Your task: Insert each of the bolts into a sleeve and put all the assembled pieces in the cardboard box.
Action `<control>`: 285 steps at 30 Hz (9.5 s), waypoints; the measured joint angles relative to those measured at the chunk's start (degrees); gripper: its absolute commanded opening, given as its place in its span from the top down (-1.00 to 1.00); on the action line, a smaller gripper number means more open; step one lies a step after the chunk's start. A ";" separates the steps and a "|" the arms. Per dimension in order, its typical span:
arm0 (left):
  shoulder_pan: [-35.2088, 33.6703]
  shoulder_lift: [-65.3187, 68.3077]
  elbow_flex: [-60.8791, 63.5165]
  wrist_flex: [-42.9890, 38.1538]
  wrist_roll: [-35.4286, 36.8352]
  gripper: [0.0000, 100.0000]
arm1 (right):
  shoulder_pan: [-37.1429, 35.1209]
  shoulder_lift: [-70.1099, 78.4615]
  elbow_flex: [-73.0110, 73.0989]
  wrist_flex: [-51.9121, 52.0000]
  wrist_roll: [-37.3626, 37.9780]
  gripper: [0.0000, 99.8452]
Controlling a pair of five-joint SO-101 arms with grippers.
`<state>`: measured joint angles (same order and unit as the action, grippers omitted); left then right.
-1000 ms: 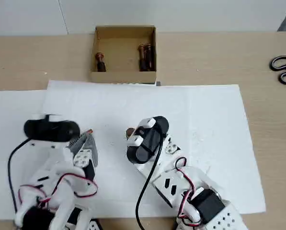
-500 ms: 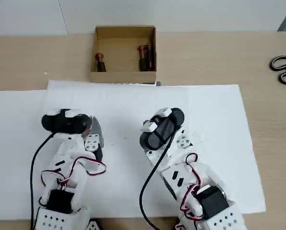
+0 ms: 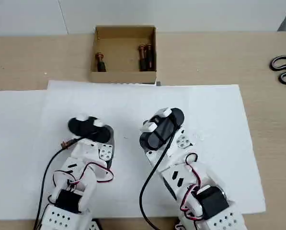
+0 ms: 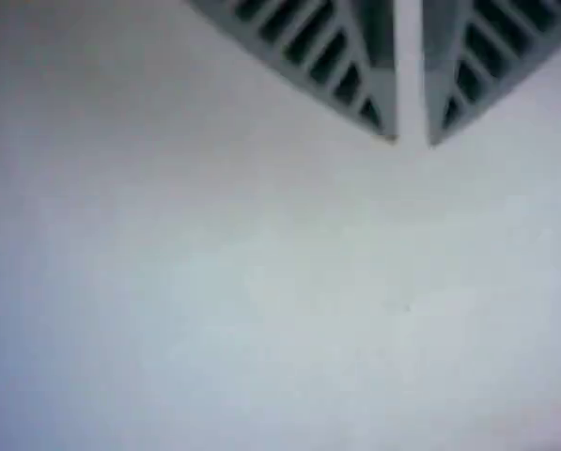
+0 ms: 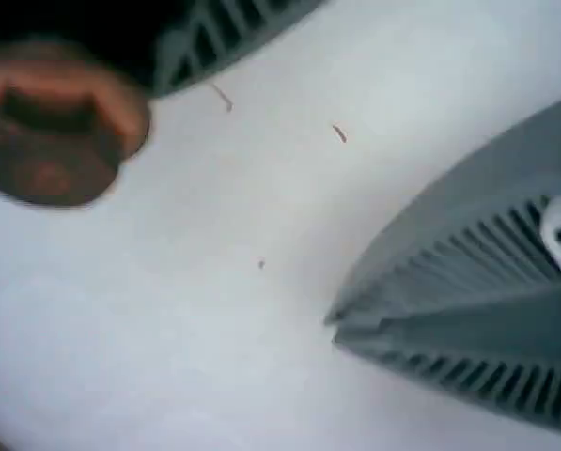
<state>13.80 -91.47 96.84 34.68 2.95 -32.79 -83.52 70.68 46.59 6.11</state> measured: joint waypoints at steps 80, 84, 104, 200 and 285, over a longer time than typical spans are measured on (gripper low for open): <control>0.35 0.00 0.00 1.41 -5.54 0.98 | 16.62 38.68 -18.81 -10.73 -1.41 0.99; 0.35 0.00 0.00 1.41 -5.54 0.98 | 16.62 50.20 -26.46 -13.54 -1.41 0.99; 0.35 0.00 0.00 1.41 -5.54 0.98 | 16.53 101.98 -73.67 -29.36 -0.35 0.99; 0.35 0.00 0.00 1.41 -5.63 0.98 | 24.09 102.15 -113.58 32.79 -6.24 0.55; 0.35 0.00 0.00 1.41 -5.63 0.98 | 20.75 48.35 -64.53 46.07 -10.99 0.70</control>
<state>14.15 -91.47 96.84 36.09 -2.68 -12.04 -35.16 6.15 92.66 -4.88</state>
